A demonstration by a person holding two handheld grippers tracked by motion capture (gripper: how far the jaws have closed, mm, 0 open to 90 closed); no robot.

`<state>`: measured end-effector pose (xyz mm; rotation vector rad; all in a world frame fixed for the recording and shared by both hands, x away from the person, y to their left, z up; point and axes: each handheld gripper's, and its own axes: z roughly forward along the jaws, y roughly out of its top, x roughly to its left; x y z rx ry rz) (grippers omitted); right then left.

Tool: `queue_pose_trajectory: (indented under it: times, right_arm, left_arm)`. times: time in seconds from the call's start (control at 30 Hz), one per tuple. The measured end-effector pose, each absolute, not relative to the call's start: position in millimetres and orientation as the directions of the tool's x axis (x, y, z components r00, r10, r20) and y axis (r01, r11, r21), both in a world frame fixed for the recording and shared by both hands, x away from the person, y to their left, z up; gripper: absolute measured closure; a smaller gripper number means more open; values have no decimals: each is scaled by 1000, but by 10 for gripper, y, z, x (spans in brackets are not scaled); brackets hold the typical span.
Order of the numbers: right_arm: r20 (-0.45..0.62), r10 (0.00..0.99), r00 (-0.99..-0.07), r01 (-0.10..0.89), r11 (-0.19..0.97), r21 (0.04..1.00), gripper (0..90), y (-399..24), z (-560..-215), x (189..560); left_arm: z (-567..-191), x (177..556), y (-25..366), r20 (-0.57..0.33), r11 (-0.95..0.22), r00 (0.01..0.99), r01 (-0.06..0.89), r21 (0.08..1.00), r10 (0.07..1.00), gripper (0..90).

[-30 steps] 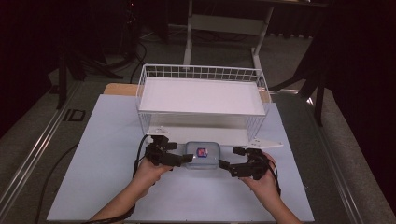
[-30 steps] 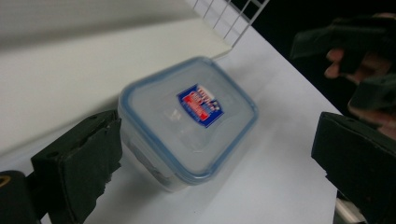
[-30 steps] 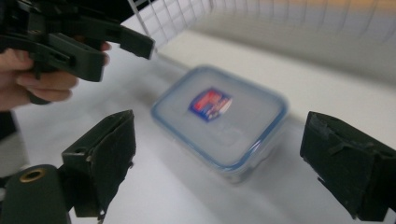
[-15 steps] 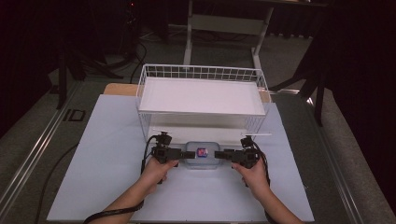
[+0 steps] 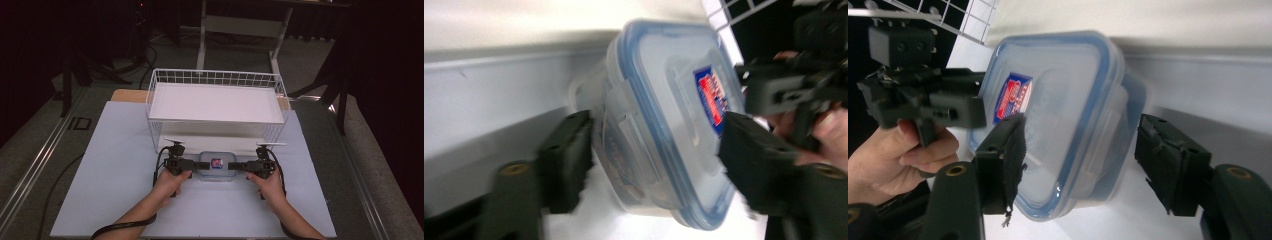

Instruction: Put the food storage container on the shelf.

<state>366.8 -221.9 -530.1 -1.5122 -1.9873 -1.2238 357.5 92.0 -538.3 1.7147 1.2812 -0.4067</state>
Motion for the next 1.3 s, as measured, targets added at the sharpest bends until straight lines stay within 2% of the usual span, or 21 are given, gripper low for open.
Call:
queue_pose_trajectory:
  times: [0.07, 0.27, 0.67, 0.97, 1.13, 1.3]
  right_arm:
    - [724, 589, -359, 912, 58, 405, 409, -2202, -5311, 3651]
    - [727, 593, -345, 914, 36, 404, 448, -2220, -5295, 3596]
    - [668, 616, -418, 860, 31, 509, 481, -2203, -5246, 3356]
    - [607, 645, -464, 823, 60, 565, 482, -2152, -5169, 3253]
    - [581, 657, -479, 793, 41, 607, 490, -2123, -4986, 3374]
    - [566, 657, -498, 763, 22, 645, 491, -2069, -4858, 3524]
  left_arm:
    - [-5359, 3569, 920, -704, -38, 408, 878, 477, 581, 408]
    - [-5317, 3537, 916, -689, -76, 429, 874, 480, 584, 429]
    - [-5222, 3300, 867, -582, -121, 520, 802, 586, 626, 475]
    - [-5179, 3242, 865, -549, -137, 540, 781, 609, 638, 490]
    - [-5036, 3352, 896, -555, -89, 530, 770, 632, 641, 491]
    - [-4931, 3511, 955, -534, -88, 545, 748, 658, 647, 492]
